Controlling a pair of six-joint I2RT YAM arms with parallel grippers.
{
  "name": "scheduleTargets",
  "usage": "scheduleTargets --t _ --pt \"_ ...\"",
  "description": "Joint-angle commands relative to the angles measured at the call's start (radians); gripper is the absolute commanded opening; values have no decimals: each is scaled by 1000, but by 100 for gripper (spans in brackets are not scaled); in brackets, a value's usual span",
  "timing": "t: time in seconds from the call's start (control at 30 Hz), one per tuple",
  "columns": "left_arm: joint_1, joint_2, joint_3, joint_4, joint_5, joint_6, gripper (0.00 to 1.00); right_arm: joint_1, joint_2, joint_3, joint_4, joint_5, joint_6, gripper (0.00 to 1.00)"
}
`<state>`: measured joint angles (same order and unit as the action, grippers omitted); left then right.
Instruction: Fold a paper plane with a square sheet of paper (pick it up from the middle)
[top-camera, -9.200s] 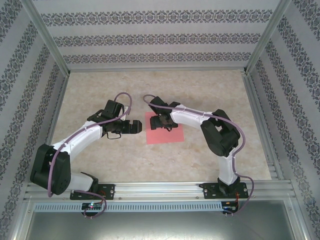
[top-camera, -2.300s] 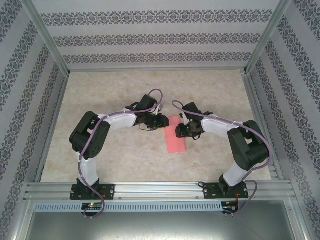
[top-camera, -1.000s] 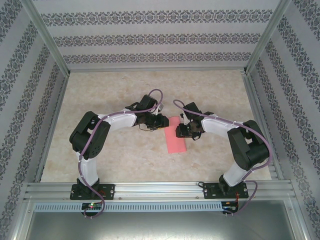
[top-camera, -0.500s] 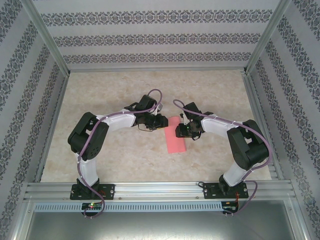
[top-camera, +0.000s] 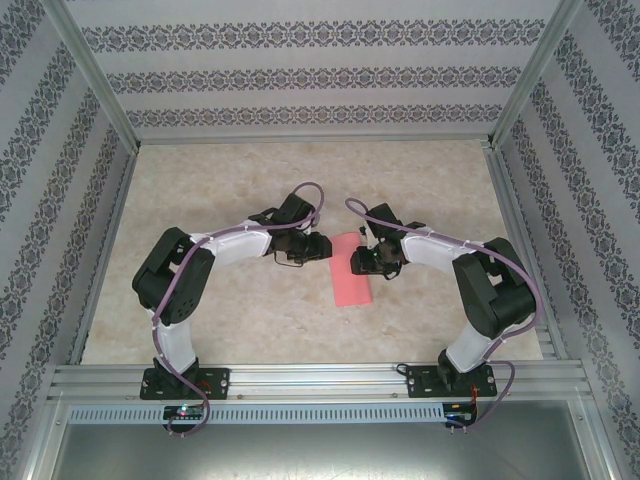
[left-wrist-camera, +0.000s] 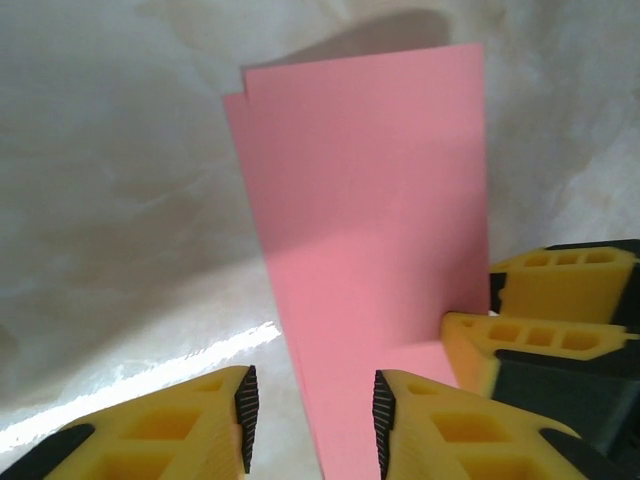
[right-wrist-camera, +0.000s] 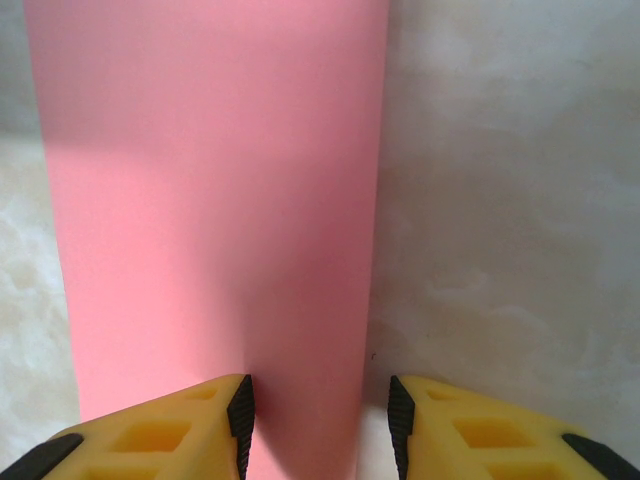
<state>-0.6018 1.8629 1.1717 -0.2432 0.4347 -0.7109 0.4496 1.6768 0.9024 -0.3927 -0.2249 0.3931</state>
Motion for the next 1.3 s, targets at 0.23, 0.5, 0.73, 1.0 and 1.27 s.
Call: scheduleTargets --t 0.23,0.5,0.73,1.0,1.27 --pt "-32 -27 27 -56 -68 22 42 17 31 22 -12 28 -44 42" --pt "-32 -35 25 -43 -58 13 43 23 34 24 -21 42 -54 42" --pt "-32 -44 22 -53 -60 15 46 26 37 18 -1 28 -44 42" --pt "-32 -60 11 -56 -65 15 52 26 40 13 8 16 -39 42" --pt "-32 -78 -9 -85 -87 30 73 26 44 10 9 16 -36 43"
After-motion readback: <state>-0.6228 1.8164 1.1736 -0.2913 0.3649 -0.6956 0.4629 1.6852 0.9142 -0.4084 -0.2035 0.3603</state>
